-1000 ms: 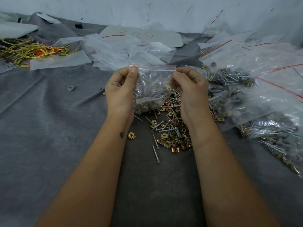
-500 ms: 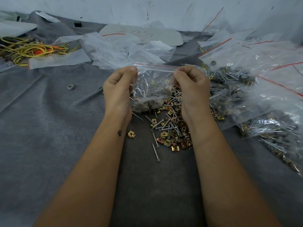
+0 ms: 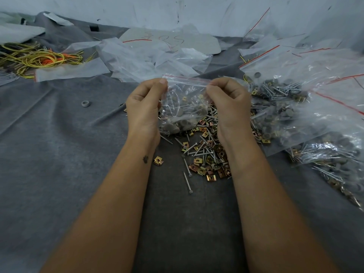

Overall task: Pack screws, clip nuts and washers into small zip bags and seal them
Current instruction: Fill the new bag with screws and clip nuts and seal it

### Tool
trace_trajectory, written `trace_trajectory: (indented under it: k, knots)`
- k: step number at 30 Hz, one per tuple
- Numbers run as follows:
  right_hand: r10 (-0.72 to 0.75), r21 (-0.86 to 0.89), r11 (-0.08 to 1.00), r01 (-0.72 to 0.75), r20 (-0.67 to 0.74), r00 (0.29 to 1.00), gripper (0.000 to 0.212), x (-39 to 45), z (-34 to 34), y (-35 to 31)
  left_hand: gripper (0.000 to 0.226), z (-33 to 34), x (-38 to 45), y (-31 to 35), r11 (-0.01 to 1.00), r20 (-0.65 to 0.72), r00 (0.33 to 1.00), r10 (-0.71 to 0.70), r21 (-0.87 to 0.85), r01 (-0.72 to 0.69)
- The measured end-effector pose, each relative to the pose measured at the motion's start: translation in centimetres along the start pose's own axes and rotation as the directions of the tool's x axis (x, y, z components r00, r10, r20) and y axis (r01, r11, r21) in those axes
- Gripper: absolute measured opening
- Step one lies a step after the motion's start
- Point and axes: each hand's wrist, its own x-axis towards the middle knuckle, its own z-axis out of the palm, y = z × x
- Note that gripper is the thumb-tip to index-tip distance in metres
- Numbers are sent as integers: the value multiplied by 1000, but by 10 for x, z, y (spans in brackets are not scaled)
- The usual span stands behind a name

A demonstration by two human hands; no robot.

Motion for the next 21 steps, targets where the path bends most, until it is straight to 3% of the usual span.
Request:
trace_trajectory:
  k: [13,21]
  knots:
    - [-5,-20,1000,6,64,998,12,-1,0,1,24,4,-4,-2,1000,59,998,27,-2,-27]
    - [-72,-215,972,98,126,989,17,-2,-5,2,19,5,-5,1,999,50,998,31,11,-32]
